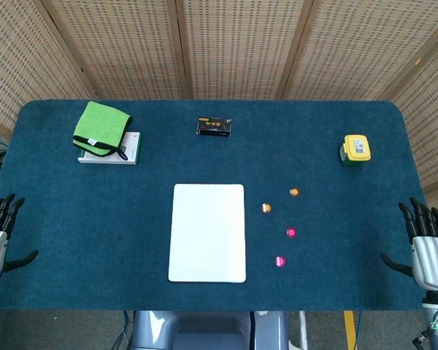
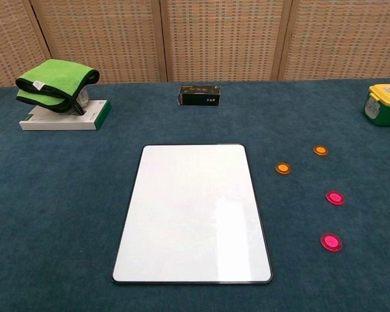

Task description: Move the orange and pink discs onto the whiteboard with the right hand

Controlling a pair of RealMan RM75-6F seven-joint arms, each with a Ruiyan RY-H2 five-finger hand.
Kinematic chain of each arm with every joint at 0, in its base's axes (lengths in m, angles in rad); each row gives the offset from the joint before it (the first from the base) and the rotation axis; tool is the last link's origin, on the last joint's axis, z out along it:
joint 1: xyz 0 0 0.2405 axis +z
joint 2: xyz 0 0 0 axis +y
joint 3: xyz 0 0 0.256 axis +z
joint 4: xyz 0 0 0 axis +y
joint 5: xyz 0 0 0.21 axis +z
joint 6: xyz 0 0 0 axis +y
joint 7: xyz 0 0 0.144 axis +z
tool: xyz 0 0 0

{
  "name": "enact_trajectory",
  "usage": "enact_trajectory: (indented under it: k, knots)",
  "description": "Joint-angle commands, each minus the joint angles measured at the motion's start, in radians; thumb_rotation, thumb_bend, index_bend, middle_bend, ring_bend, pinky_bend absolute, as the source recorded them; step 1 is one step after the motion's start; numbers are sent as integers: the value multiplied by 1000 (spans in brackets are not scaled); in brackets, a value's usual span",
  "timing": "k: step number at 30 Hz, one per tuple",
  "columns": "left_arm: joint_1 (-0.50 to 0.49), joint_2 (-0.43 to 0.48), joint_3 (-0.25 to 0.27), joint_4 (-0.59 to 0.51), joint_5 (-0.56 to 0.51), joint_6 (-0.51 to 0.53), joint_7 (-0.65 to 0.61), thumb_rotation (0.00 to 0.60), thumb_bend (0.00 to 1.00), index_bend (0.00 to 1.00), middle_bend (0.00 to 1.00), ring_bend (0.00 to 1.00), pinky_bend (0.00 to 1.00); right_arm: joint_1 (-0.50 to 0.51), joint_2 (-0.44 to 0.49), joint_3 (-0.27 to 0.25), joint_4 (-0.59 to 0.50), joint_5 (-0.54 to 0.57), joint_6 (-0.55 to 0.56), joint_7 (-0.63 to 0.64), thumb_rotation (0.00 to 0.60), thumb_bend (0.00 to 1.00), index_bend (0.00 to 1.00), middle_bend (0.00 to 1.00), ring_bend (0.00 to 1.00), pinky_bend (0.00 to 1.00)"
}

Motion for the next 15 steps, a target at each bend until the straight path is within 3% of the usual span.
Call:
enact_trajectory:
  k: [1, 10, 15]
  knots:
    - [0, 0, 1, 0, 1, 1, 1, 600, 0, 0, 0, 0, 0, 2, -3, -1, 4, 1, -4, -5, 600, 0, 0, 0, 0, 0]
    - [2, -4, -3, 6, 7, 14, 4, 600, 0, 0, 0, 0, 0, 40, -38, 14, 32, 7, -51, 28, 600, 1, 12, 0, 0, 0]
    - [-1, -8, -4, 14, 11, 11, -3, 600, 0, 0, 0, 0, 0, 152, -61, 53, 73, 7, -177, 3, 600, 92, 147, 0, 0, 0]
